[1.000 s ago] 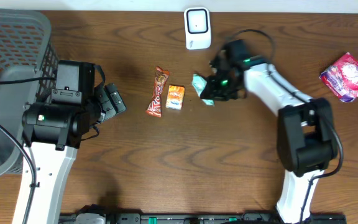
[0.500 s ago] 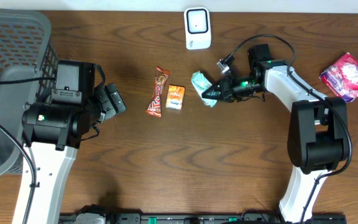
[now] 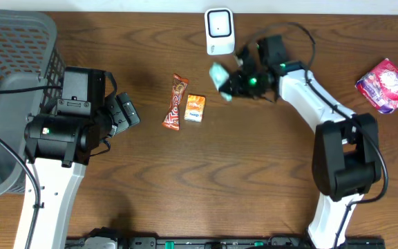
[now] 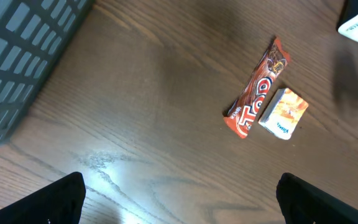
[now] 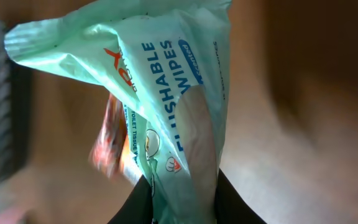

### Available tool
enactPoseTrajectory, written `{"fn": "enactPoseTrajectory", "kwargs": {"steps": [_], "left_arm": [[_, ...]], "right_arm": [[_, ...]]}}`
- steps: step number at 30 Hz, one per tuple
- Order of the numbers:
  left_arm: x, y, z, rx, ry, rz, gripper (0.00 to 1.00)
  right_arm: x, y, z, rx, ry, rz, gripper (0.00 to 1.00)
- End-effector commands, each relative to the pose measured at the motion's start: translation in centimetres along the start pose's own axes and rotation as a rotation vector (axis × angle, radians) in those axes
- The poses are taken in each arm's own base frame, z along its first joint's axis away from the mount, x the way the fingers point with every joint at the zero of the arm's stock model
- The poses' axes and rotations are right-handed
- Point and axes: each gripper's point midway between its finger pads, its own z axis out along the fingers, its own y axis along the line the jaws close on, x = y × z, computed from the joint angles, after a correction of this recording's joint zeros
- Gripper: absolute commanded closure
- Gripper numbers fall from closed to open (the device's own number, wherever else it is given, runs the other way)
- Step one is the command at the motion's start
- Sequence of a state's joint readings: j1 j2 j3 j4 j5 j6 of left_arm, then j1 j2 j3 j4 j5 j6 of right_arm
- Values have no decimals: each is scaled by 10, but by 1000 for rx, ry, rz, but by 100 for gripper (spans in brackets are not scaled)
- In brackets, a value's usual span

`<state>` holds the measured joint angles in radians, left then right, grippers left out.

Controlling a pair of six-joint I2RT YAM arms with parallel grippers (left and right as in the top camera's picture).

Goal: Scan the item barcode
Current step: 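Raise the wipes pack up to the scanner with the right gripper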

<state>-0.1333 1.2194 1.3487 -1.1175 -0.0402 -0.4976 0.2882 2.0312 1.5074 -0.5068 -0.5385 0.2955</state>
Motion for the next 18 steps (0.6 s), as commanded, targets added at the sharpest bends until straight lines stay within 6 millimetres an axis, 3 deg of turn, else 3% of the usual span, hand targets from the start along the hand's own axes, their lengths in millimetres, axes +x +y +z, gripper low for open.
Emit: {"fn": "enactPoseTrajectory", "kwargs": {"steps": [1,3,8,12,18], "left_arm": [[-5,2,-4,-4,-22,-11,2],[-5,2,-4,-4,-22,-10,2],[-5,2,-4,-4,-22,-11,2],[-5,2,-4,-4,-22,-11,2],[-5,2,-4,-4,-22,-11,2]], "right_arm": [[-69,11,-35,287,-312,-77,99],[-95,11,-45,436,-475,-111,99],[-129,24,-63,646,-729,-198,99],[-145,35,-46,605,-819,-245,99],[-157,17,-15,574,-897,-224,99]]}}
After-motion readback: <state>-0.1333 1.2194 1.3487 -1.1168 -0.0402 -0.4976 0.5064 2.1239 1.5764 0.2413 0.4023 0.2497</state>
